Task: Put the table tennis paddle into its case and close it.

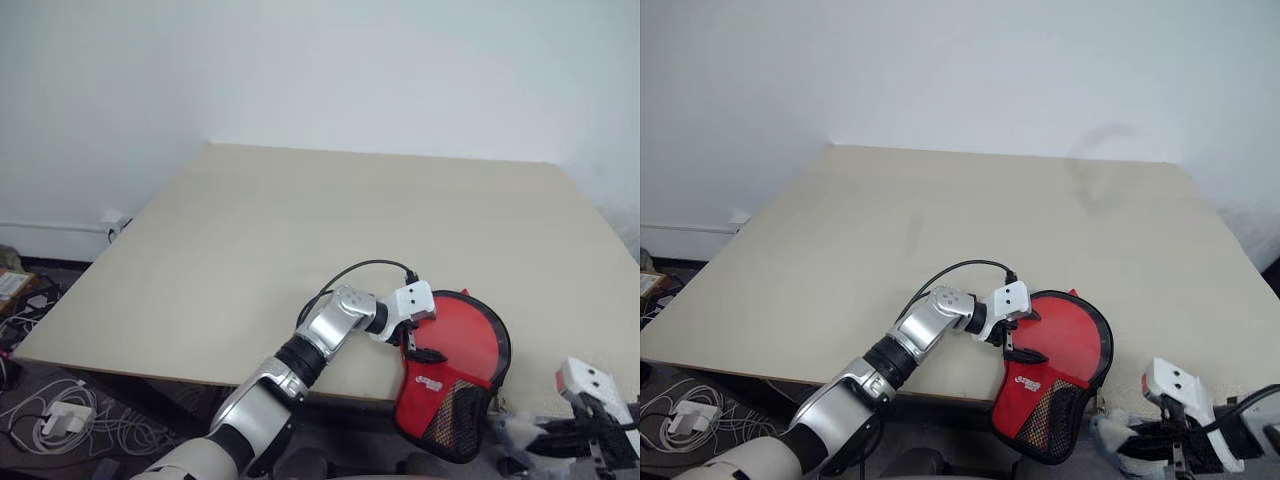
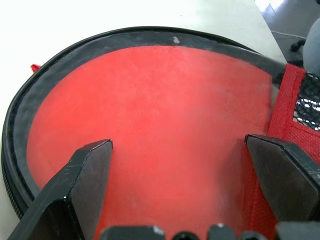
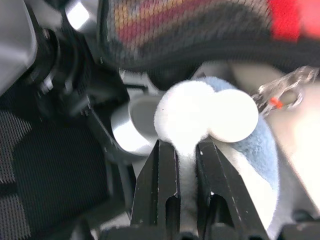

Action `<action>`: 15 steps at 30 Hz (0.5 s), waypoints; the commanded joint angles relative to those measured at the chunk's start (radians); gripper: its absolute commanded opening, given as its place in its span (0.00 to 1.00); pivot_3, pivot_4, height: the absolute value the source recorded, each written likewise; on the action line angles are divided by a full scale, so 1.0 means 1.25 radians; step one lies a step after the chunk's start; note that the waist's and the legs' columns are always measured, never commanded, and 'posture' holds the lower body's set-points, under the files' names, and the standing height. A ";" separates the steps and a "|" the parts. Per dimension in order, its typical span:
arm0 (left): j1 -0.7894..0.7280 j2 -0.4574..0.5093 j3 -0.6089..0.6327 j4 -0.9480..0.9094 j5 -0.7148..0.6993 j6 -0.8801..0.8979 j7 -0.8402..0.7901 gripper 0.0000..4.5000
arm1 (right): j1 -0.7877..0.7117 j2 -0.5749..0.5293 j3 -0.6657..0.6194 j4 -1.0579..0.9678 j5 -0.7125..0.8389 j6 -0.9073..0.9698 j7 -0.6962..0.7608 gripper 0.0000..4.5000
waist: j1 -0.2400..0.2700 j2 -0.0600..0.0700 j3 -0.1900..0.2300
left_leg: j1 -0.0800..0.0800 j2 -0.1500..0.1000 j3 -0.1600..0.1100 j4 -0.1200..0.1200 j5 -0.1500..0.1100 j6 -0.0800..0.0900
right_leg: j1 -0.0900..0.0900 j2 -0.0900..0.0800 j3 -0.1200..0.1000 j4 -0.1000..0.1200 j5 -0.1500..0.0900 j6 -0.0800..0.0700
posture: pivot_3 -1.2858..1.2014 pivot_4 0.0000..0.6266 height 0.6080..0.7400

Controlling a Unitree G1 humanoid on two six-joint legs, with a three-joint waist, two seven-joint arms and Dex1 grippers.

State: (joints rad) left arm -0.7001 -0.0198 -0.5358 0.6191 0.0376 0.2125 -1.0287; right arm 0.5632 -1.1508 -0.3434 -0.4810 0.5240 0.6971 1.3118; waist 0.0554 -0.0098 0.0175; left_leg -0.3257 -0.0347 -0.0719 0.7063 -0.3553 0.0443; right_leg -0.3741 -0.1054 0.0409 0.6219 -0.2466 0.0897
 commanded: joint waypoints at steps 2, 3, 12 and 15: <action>-0.073 -0.020 -0.014 0.106 0.052 -0.063 0.017 1.00 | -0.033 0.018 0.019 -0.026 0.039 0.038 -0.018 0.00 | 0.001 -0.001 0.000 | 0.000 0.000 0.000 0.000 0.000 0.000 | 0.000 0.000 0.000 0.000 0.000 0.000 | 0.52 0.00 0.82; -0.087 -0.030 -0.011 0.121 0.052 -0.075 0.014 1.00 | -0.039 0.023 0.021 -0.028 0.045 0.043 -0.022 0.00 | 0.001 -0.001 0.000 | -0.001 0.000 0.000 0.000 0.000 0.000 | 0.000 0.000 0.000 0.000 0.000 0.000 | 0.52 0.00 0.82; -0.156 -0.098 -0.051 0.250 0.090 -0.248 -0.114 1.00 | -0.019 0.036 -0.005 -0.036 0.051 0.058 -0.030 0.00 | 0.001 -0.001 0.001 | -0.002 0.000 0.001 0.000 0.000 0.000 | -0.002 0.000 0.000 0.000 0.000 0.000 | 0.52 0.00 0.82; -0.175 -0.103 -0.069 0.280 0.110 -0.273 -0.165 1.00 | -0.001 0.041 -0.018 -0.044 0.056 0.072 -0.033 0.00 | 0.001 -0.001 0.001 | -0.002 0.000 0.001 0.000 0.000 0.000 | -0.002 0.000 0.000 0.000 0.000 0.000 | 0.52 0.00 0.82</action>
State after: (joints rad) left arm -0.8949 -0.1355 -0.5775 0.9327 0.1268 -0.1047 -1.1785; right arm 0.5547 -1.1063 -0.3416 -0.5023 0.5655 0.7764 1.2658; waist 0.0561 -0.0106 0.0182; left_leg -0.3282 -0.0351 -0.0712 0.7063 -0.3553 0.0444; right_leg -0.3763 -0.1054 0.0408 0.6217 -0.2467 0.0898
